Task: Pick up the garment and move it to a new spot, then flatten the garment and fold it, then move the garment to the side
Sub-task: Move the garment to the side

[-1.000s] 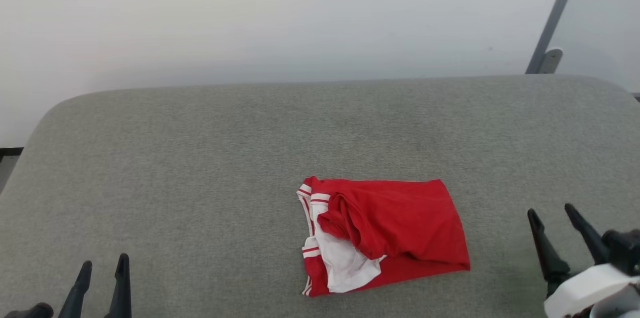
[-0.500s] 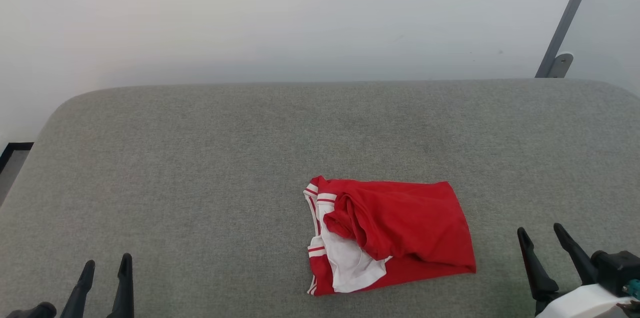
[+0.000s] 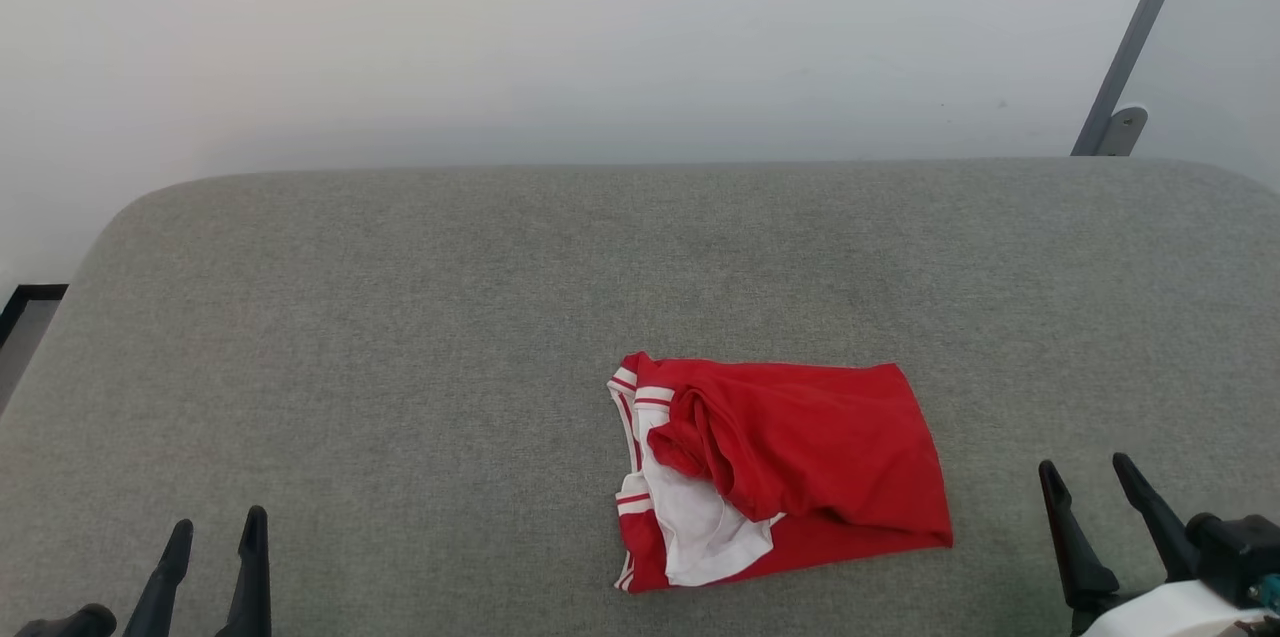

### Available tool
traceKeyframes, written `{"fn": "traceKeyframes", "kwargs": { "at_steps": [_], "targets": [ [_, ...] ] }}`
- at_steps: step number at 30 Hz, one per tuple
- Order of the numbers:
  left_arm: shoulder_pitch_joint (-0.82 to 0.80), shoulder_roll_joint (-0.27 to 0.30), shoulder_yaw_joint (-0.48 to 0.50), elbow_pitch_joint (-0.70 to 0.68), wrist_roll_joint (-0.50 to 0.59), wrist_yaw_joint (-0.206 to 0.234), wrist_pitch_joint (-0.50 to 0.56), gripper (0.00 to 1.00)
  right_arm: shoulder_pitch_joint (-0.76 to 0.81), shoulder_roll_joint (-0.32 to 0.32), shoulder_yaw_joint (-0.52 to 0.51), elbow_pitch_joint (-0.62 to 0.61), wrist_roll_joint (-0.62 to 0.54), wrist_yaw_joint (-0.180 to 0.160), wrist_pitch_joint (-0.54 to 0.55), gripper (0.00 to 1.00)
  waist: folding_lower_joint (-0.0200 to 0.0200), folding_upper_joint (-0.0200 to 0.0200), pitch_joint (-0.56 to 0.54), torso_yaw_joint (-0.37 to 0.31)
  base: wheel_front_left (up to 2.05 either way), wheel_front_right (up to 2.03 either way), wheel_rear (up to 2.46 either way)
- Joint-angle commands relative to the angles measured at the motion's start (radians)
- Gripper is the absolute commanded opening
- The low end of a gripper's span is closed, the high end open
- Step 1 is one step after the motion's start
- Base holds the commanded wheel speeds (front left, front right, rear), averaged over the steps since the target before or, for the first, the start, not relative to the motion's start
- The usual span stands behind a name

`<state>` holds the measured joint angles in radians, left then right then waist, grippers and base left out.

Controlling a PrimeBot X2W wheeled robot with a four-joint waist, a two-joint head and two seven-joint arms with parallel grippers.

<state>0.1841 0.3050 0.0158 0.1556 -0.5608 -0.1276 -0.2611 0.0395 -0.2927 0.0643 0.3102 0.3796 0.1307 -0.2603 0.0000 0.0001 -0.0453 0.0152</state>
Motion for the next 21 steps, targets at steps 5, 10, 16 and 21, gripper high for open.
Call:
{"fn": "traceKeyframes", "kwargs": {
  "at_steps": [5, 10, 16, 21],
  "targets": [
    [-0.016, -0.002, -0.007, -0.005, 0.004, -0.003, -0.005, 1.00, 0.009, 0.007, 0.007, -0.003, -0.001, 0.000, -0.005, 1.00, 0.0000, -0.0001, 0.002, 0.006, 0.00, 0.00, 0.00],
    [-0.025, -0.004, -0.016, -0.005, 0.004, -0.003, -0.005, 1.00, 0.002, 0.005, 0.011, 0.003, 0.003, 0.000, -0.005, 1.00, 0.0000, -0.0001, 0.003, 0.020, 0.00, 0.00, 0.00],
    [-0.038, -0.010, -0.021, -0.007, 0.005, -0.003, -0.005, 1.00, -0.011, 0.000, 0.019, 0.009, 0.022, 0.000, 0.002, 1.00, 0.0000, -0.0001, 0.005, 0.035, 0.00, 0.00, 0.00],
    [-0.041, -0.018, -0.024, -0.010, 0.008, -0.003, -0.005, 1.00, -0.058, -0.029, 0.044, 0.021, 0.056, 0.000, 0.091, 1.00, 0.0000, -0.0001, 0.014, 0.046, 0.00, 0.00, 0.00]
  ]
}}
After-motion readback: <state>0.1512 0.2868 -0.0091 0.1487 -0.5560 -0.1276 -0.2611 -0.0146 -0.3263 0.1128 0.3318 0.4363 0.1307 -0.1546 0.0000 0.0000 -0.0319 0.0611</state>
